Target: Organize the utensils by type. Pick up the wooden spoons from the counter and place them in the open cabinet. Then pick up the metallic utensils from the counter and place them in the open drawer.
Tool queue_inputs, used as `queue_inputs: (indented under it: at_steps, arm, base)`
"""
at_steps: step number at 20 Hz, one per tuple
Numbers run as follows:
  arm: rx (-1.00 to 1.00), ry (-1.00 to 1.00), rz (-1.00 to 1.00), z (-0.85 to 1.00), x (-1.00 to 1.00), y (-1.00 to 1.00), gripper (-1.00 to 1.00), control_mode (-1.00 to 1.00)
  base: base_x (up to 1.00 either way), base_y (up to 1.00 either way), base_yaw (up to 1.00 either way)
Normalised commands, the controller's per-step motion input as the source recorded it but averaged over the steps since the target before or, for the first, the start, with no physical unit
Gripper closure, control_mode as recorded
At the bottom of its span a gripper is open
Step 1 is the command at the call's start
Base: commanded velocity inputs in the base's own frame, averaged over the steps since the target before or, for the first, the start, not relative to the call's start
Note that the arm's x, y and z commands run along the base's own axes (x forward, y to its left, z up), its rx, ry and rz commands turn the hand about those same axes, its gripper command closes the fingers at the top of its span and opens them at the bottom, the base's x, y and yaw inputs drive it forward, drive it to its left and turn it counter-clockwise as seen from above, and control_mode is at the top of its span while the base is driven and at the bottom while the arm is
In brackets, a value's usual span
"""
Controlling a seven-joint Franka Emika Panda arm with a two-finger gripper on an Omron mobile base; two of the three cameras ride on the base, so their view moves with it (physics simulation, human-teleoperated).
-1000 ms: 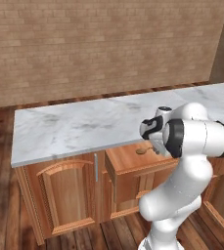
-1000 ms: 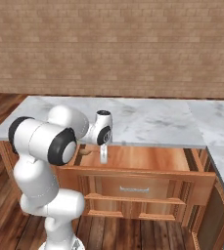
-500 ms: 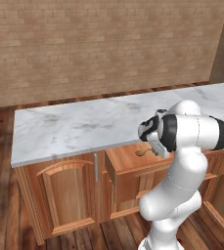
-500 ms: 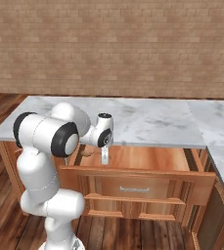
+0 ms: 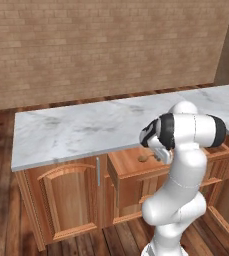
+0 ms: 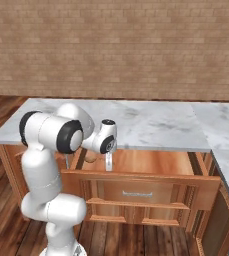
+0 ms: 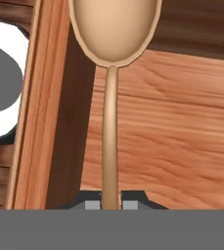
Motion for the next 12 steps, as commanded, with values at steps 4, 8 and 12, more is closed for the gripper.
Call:
queue_inputs:
  at_steps: [4,8,12]
  arm:
    - [0.00,-0.02,0.00,-0.21,0.08,0.00,1.00,-1.00]
    - [0.00,-0.01,0.01,-0.28,0.11,0.00,1.00,-1.00]
    - [0.00,-0.03,0.00,-0.27,0.10,0.00,1.00,-1.00]
  base:
    - [0.00,0.00,0.00]
    - [0.00,0.00,0.00]
    - [0.00,0.00,0.00]
